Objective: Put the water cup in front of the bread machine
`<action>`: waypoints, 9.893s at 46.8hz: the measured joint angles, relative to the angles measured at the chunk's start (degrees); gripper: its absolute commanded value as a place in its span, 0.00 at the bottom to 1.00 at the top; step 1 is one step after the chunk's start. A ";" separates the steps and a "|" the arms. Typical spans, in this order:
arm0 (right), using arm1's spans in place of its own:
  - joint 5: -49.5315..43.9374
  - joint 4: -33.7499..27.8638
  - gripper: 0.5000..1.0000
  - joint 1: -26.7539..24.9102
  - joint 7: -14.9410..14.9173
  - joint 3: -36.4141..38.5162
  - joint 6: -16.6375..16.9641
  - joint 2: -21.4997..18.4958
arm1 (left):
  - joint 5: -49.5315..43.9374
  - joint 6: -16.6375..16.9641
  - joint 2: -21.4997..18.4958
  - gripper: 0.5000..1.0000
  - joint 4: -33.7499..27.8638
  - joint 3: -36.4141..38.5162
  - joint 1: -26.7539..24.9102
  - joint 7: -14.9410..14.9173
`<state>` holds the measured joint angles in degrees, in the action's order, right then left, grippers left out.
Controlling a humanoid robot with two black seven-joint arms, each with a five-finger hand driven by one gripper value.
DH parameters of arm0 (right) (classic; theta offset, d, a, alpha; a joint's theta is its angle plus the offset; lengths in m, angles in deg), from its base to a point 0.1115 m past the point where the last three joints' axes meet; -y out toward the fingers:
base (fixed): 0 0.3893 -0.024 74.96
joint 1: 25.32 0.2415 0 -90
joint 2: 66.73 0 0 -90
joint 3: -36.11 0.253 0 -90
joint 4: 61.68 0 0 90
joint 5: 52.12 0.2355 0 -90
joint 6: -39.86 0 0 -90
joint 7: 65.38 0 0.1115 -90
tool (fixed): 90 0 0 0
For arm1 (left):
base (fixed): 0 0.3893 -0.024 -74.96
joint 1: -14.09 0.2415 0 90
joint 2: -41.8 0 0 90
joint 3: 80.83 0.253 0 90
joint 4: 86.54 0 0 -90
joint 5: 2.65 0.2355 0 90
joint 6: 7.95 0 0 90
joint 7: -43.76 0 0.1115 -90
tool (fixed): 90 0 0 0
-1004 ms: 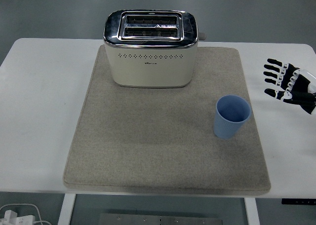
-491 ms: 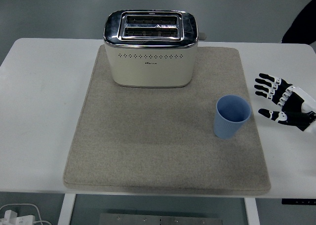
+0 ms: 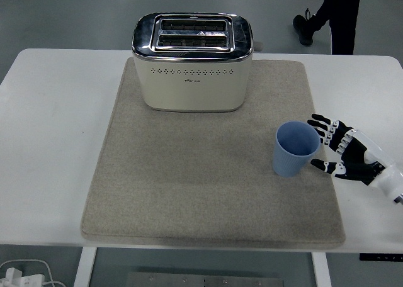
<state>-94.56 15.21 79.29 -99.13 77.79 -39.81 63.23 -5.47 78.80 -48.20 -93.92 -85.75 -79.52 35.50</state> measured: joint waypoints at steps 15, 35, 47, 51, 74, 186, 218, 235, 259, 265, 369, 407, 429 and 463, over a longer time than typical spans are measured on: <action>-0.98 0.10 0.85 -0.55 0.00 0.25 -1.87 -3.56 | 0.00 0.00 0.00 1.00 0.00 0.00 0.00 0.00; -1.16 0.11 0.85 -0.55 0.09 0.18 -2.52 -6.36 | 0.00 0.00 0.00 1.00 0.00 0.00 0.00 0.00; -2.14 -0.24 0.85 -0.55 0.18 0.07 -3.36 -8.75 | 0.00 0.00 0.00 1.00 0.00 0.00 0.00 0.00; -2.21 -0.59 0.85 -0.52 0.18 0.00 -3.48 -9.51 | 0.00 0.00 0.00 1.00 0.00 0.00 0.00 0.00; -2.22 -2.27 0.81 -0.28 0.10 -0.09 -3.51 -11.28 | 0.00 0.00 0.00 1.00 0.00 0.00 0.00 0.00; -1.08 -16.59 0.41 20.38 4.73 -11.22 -9.63 -32.34 | 0.00 0.00 0.00 1.00 0.00 0.00 0.00 0.00; -0.98 -22.28 0.51 21.94 4.75 -13.21 -9.13 -36.08 | 0.00 0.00 0.00 1.00 0.00 0.00 0.00 0.00; -0.95 -23.02 0.85 21.51 4.67 -13.19 -9.51 -36.78 | 0.00 0.00 0.00 1.00 0.00 0.00 0.00 0.00; -0.89 -22.99 0.86 21.14 4.53 -13.17 -9.64 -36.70 | 0.00 0.00 0.00 1.00 0.00 0.00 0.00 0.00; -0.89 -22.94 0.86 20.99 4.56 -13.20 -9.54 -36.66 | 0.00 0.00 0.00 1.00 0.00 0.00 0.00 0.00; 0.80 -21.73 0.86 17.53 3.98 -10.48 -6.74 -26.76 | 0.00 0.00 0.00 1.00 0.00 0.00 0.00 0.00; 13.88 -22.67 0.86 20.77 4.71 -8.46 -4.34 -18.01 | 0.00 0.00 0.00 1.00 0.00 0.00 0.00 0.00; 28.28 -36.29 0.86 30.60 14.82 -8.55 -1.48 -21.76 | 0.00 0.00 0.00 1.00 0.00 0.00 0.00 -0.01; 34.44 -39.90 0.86 38.28 19.41 -8.85 -1.47 -26.08 | 0.00 0.00 0.00 1.00 0.00 0.00 -0.01 0.00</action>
<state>-60.13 -24.69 117.57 -79.73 68.94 -41.28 37.14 -5.46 78.80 -48.20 -93.92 -85.75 -79.53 35.50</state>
